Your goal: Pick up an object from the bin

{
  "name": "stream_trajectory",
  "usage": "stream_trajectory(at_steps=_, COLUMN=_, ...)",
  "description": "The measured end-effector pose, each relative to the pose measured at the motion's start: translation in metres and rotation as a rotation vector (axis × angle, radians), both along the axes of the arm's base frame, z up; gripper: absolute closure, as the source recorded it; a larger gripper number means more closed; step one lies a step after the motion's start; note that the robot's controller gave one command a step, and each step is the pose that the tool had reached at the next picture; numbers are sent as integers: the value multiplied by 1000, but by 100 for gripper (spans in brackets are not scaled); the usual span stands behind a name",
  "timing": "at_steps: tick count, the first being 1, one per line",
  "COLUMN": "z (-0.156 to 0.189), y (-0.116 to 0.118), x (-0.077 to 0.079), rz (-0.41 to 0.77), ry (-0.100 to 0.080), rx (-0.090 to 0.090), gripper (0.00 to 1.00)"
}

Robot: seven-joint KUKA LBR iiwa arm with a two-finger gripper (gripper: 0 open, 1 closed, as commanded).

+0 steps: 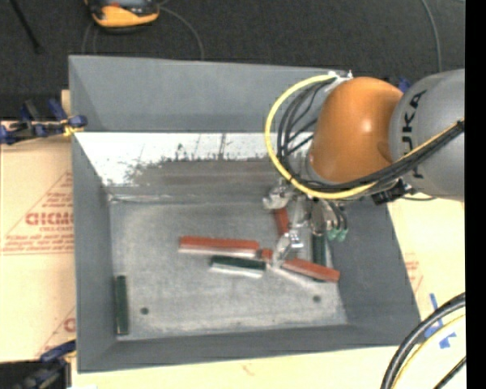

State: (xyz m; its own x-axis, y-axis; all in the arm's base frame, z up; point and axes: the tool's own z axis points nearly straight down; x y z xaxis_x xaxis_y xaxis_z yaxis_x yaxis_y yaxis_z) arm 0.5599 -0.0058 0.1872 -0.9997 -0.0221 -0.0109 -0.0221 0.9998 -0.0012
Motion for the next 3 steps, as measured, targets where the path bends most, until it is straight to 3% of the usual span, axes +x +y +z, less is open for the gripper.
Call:
stream_trajectory(at_steps=1, z=-108, y=28, x=-3, rz=418, ry=9, rx=-5, gripper=100)
stream_trajectory(at_steps=2, z=-108, y=28, x=-3, rz=417, ry=9, rx=-5, gripper=100)
stream_trajectory(at_steps=3, z=75, y=15, x=4, rz=374, ry=10, rx=-1, gripper=100)
